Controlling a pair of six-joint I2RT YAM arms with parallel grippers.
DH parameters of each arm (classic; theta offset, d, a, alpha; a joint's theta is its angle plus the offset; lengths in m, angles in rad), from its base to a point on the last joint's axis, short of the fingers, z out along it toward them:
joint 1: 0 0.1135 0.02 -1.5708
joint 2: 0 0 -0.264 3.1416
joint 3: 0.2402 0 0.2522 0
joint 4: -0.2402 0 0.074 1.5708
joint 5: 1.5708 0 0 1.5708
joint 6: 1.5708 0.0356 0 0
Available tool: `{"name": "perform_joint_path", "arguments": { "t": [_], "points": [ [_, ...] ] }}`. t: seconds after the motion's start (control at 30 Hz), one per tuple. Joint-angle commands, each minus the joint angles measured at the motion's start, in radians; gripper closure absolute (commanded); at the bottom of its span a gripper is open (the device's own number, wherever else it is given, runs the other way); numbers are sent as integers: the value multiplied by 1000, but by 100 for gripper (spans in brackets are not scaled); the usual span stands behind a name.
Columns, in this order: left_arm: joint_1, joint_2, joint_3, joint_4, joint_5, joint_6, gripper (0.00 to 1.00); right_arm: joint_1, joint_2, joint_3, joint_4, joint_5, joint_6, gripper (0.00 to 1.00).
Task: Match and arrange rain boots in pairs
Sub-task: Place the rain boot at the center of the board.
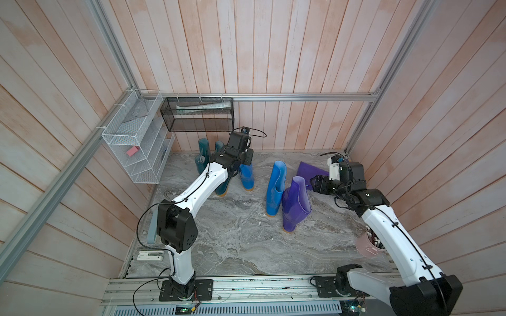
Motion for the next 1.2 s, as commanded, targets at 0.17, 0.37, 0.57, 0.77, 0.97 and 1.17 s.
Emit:
{"name": "perform_joint_path", "arguments": {
  "t": [0.17,0.37,0.57,0.77,0.97,1.17],
  "points": [
    [5,-7,59,98,-10,16,78,6,-7,-8,-10,5,2,26],
    [4,-36,60,107,-2,5,51,5,-8,-6,-10,6,3,26],
    [5,-88,59,85,48,-26,48,5,-9,-6,-8,4,4,26],
    [-34,-159,57,9,113,-93,43,5,-2,-5,3,-4,2,26],
    [-134,-202,54,-103,99,-119,40,4,15,-7,22,-18,0,25],
    [-210,-222,53,-188,95,-190,40,2,23,6,24,-20,-3,25]
  ]
}}
